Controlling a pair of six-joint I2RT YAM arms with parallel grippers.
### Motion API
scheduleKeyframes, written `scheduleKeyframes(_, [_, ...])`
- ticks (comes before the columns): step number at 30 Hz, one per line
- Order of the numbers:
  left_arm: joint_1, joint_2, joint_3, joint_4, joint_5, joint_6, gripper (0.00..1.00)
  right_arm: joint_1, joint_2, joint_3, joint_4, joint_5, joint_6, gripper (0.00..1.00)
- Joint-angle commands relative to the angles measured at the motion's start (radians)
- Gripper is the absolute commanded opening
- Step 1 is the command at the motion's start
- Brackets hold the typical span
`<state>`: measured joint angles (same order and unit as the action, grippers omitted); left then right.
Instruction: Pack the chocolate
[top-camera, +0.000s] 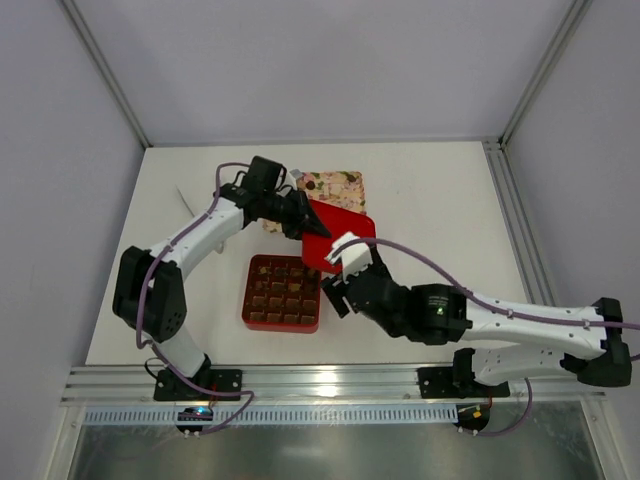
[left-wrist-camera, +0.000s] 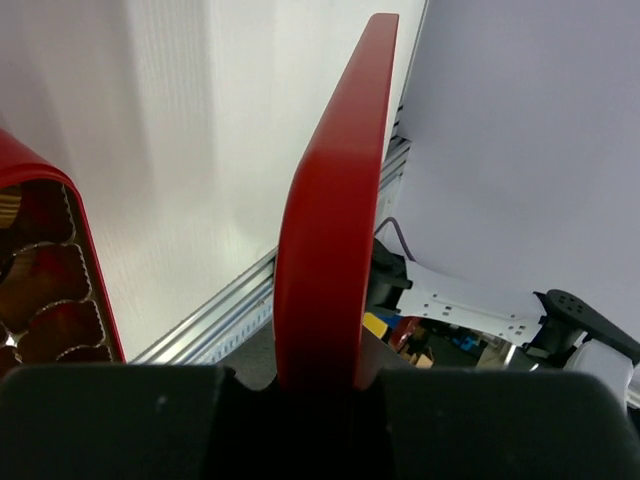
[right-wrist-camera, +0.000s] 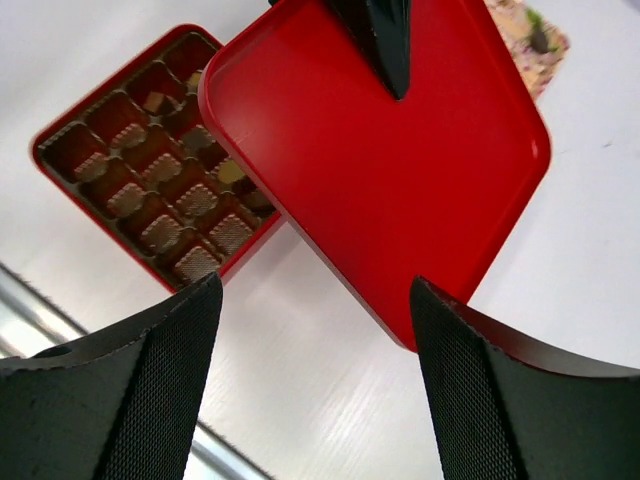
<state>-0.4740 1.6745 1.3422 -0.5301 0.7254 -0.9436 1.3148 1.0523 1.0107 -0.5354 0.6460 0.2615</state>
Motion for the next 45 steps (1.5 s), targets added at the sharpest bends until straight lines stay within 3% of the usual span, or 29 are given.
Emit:
scheduleKeyframes(1, [0.024, -0.038, 0.034, -0.033, 0.094, -0.053, 0.00, 0.081, 0.086, 0.077, 0.022, 0.288, -0.143, 0.77])
scheduleKeyframes(11, [0.037, -0.082, 0.003, -0.045, 0.115, -0.083, 0.00, 0.104, 0.294, 0.088, 0.112, 0.461, -0.379, 0.76])
scheduleKeyframes(21, [0.037, -0.107, -0.011, -0.047, 0.129, -0.084, 0.00, 0.104, 0.368, 0.054, 0.308, 0.523, -0.628, 0.60])
scheduleKeyframes(26, [0.037, -0.114, -0.011, -0.045, 0.134, -0.084, 0.01, 0.104, 0.388, 0.043, 0.380, 0.526, -0.723, 0.35])
scheduleKeyframes(27, [0.037, -0.116, -0.011, -0.045, 0.140, -0.084, 0.01, 0.104, 0.391, 0.040, 0.385, 0.527, -0.744, 0.25])
scheduleKeyframes(30, [0.037, -0.121, -0.003, -0.045, 0.147, -0.080, 0.07, 0.106, 0.397, 0.032, 0.413, 0.532, -0.784, 0.07])
scheduleKeyframes(33, [0.038, -0.127, 0.000, -0.044, 0.149, -0.069, 0.21, 0.104, 0.399, 0.031, 0.423, 0.541, -0.801, 0.04])
scheduleKeyframes(36, [0.038, -0.137, 0.000, -0.044, 0.140, -0.052, 0.54, 0.104, 0.403, 0.029, 0.433, 0.558, -0.821, 0.04])
scheduleKeyframes(37, [0.041, -0.139, 0.000, -0.045, 0.128, -0.047, 0.71, 0.104, 0.403, 0.031, 0.433, 0.563, -0.829, 0.04])
scheduleKeyframes(40, [0.058, -0.154, 0.002, -0.057, 0.085, -0.014, 0.90, 0.104, 0.396, 0.034, 0.420, 0.578, -0.831, 0.04])
scheduleKeyframes(45, [0.144, -0.174, 0.021, -0.137, -0.021, 0.075, 0.99, 0.104, 0.364, 0.054, 0.332, 0.589, -0.763, 0.04])
